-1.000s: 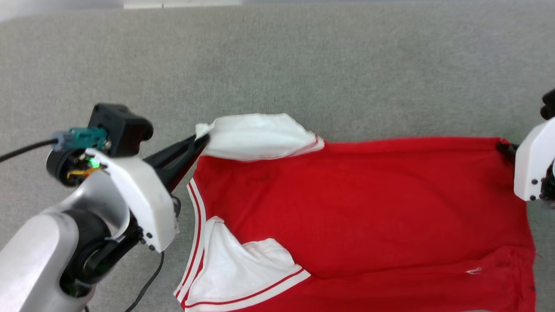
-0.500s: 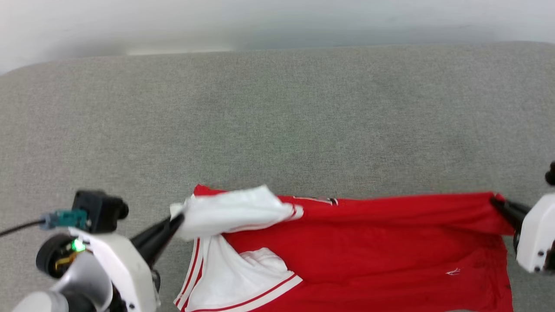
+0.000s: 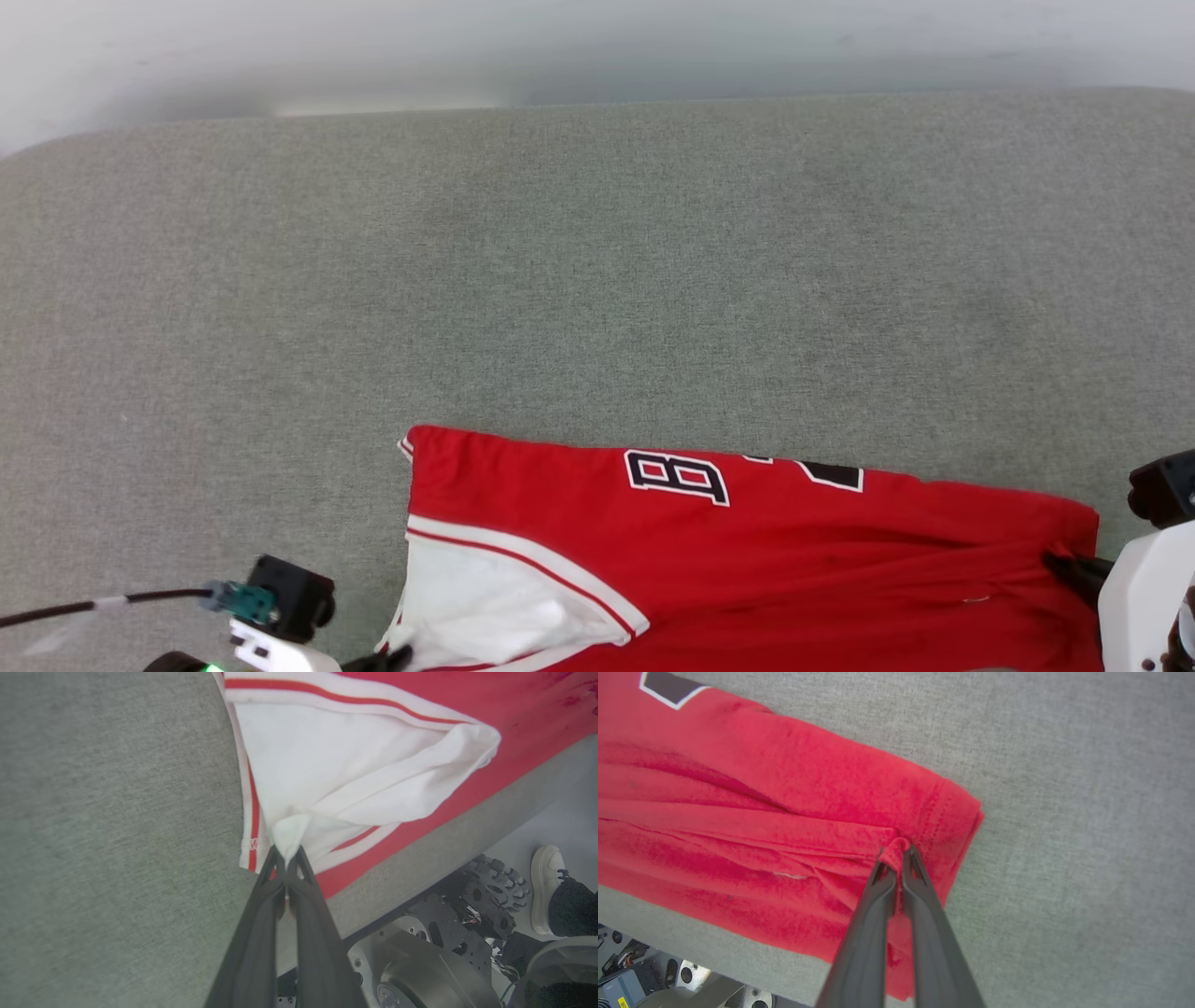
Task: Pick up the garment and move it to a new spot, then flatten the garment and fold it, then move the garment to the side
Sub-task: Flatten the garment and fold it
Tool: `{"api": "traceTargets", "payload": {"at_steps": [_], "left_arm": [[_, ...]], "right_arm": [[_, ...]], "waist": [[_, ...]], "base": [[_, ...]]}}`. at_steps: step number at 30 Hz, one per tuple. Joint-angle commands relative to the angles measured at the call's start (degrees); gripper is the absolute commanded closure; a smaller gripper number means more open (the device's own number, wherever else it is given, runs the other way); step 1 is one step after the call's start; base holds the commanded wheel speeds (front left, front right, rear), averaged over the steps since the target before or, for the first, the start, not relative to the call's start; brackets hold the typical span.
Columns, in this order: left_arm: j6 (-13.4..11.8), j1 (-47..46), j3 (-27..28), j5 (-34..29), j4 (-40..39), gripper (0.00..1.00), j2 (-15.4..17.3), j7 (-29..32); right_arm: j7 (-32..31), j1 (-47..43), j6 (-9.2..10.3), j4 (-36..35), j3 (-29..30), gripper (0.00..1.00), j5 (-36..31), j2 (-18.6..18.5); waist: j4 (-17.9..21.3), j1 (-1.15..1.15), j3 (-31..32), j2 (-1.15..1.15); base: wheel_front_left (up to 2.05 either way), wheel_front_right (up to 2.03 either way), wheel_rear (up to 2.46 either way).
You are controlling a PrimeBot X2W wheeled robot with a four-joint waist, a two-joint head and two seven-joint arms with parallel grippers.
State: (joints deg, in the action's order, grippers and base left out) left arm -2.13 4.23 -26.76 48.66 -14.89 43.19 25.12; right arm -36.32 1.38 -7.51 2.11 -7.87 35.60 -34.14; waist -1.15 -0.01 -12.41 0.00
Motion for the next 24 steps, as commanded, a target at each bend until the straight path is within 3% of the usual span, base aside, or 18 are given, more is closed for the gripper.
{"api": "traceTargets", "payload": {"at_steps": [1, 11, 12, 13, 14, 19, 24], "left_arm": [[0.6, -0.5, -1.0, -0.7, 1.1, 1.00, -0.6, 0.2], [4.0, -4.3, -6.3, -5.8, 9.6, 1.00, -4.0, -1.2], [4.2, -4.5, -6.6, -6.0, 10.3, 0.82, -4.3, -1.6], [4.4, -4.6, -6.8, -6.3, 10.8, 0.21, -4.6, -2.2], [4.5, -4.6, -6.9, -6.5, 11.2, 0.00, -4.9, -2.7], [4.8, -5.4, -5.2, -6.7, 11.6, 0.00, -5.9, -7.6], [3.9, -5.4, -1.2, -6.4, 9.8, 0.00, -7.5, -15.7]], "right_arm": [[0.5, -0.4, 0.04, 0.4, -0.9, 1.00, -0.7, -1.1], [3.4, 0.7, 0.04, 2.6, -7.5, 1.00, -2.2, -4.8], [4.1, 0.8, 0.04, 2.7, -7.8, 0.64, -1.9, -4.8], [4.6, 1.0, 0.04, 3.1, -7.8, 0.00, -1.6, -4.5], [4.9, 1.3, 0.04, 3.3, -8.1, 0.00, -1.5, -4.4], [6.1, 2.1, 0.04, 2.2, -7.8, 0.00, 0.3, -4.1], [5.6, 1.2, 0.03, -1.5, -3.6, 0.00, 3.8, -1.9]], "waist": [[0.0, 0.01, -0.1, 0.00], [-0.2, 0.01, 0.0, 0.00], [-0.1, 0.01, 0.2, 0.00], [0.0, 0.01, 0.5, 0.00], [0.0, 0.01, 0.8, 0.00], [0.3, 0.01, 3.0, 0.00], [0.5, 0.01, 5.1, 0.00]], "base": [[0.00, 0.00, 0.00], [0.00, 0.00, 0.00], [0.00, 0.00, 0.00], [0.00, 0.00, 0.00], [0.00, 0.00, 0.00], [0.00, 0.00, 0.00], [0.00, 0.00, 0.00]]}}
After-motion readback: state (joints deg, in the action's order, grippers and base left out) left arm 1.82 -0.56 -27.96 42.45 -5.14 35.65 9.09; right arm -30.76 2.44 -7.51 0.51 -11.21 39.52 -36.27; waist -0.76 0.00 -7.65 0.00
